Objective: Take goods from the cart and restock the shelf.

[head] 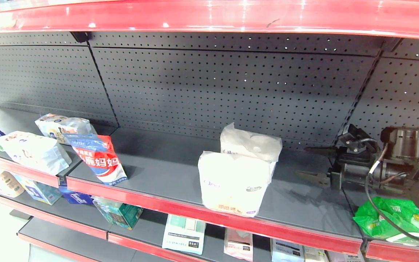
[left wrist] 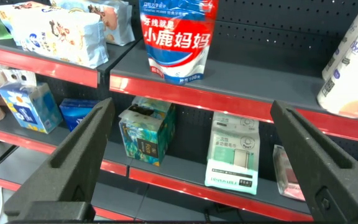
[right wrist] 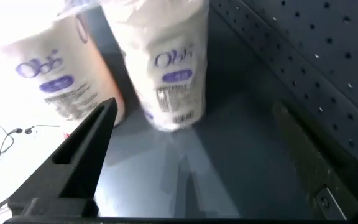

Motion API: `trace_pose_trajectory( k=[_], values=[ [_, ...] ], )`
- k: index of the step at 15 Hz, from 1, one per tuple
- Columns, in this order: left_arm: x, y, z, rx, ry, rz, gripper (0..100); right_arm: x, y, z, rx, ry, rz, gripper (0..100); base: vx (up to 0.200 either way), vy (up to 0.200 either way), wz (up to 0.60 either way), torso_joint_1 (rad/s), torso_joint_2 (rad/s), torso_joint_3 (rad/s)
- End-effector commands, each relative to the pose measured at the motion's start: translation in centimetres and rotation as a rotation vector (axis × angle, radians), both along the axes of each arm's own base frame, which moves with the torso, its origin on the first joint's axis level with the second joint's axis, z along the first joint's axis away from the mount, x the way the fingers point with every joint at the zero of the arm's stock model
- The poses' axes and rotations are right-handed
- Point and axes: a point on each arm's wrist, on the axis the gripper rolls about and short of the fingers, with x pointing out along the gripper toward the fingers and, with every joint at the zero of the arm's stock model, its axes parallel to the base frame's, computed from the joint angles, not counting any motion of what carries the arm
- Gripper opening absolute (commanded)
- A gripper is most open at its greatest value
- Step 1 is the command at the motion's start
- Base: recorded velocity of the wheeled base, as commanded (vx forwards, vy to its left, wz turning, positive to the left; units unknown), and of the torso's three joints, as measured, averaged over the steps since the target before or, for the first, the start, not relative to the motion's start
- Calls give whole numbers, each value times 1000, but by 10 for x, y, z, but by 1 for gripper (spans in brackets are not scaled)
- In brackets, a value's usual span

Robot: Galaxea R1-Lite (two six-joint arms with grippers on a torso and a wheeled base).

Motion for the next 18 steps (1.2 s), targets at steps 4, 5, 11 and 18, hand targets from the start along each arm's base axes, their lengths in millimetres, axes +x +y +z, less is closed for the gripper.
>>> trace_pose_trajectory(
  k=[4, 5, 11, 18],
  values=[
    [0, 0, 0, -1, 0, 0, 100, -40, -15, 13, -30, -15, -125, 100, 0, 0, 0, 0, 0, 0],
    [0, 0, 0, -1, 0, 0, 100, -53, -21, 23, -58, -9, -233, 100, 0, 0, 0, 0, 0, 0],
    [0, 0, 0, -1, 0, 0, 100, -140, -25, 49, -7, -87, -755, 100, 0, 0, 0, 0, 0, 0],
    [0, 0, 0, -1, 0, 0, 100, -281, -13, 14, 80, -247, -922, 100, 0, 0, 0, 0, 0, 0]
  ],
)
